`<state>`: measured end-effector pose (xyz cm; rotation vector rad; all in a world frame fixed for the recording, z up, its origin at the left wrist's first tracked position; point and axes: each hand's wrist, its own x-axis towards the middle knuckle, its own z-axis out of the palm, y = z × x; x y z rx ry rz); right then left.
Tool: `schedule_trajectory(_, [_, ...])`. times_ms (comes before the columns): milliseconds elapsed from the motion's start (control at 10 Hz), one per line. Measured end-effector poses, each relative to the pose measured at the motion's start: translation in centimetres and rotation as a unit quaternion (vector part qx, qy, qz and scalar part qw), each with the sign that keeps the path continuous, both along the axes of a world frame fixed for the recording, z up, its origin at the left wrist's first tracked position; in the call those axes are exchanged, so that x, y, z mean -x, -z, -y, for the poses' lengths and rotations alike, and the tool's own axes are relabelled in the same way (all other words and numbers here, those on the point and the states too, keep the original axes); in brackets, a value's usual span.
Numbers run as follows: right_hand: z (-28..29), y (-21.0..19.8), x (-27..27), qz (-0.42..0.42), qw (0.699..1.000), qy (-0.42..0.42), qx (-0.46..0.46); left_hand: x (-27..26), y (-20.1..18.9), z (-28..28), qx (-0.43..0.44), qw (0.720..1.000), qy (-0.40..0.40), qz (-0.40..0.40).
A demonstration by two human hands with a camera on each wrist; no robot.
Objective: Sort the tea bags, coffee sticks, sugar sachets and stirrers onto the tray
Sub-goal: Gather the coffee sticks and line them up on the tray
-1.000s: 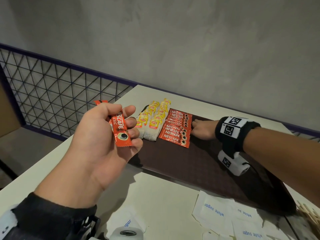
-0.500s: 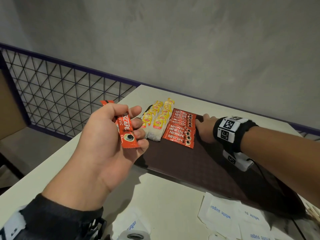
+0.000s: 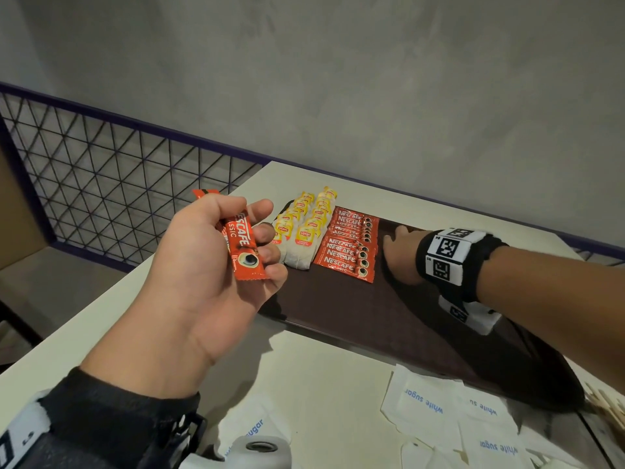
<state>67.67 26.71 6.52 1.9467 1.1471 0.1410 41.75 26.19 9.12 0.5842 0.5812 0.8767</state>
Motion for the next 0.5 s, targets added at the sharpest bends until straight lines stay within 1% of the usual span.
schedule_trajectory(100, [0.5, 0.6, 0.7, 0.006, 1.000, 0.012, 0.020, 0.2, -0.1, 0.0, -0.001, 1.000, 0.004, 0.009])
schedule_trajectory(300, [0.8, 0.3, 1.9, -0.010, 1.000, -0.006, 0.004, 0.3, -0.1, -0.1, -0.005, 1.000, 0.009, 0.011])
schedule_trajectory(500, [1.0, 0.4, 1.6, -0.007, 1.000, -0.015, -0.005, 0.2, 0.0, -0.1, -0.007, 1.000, 0.009, 0.011])
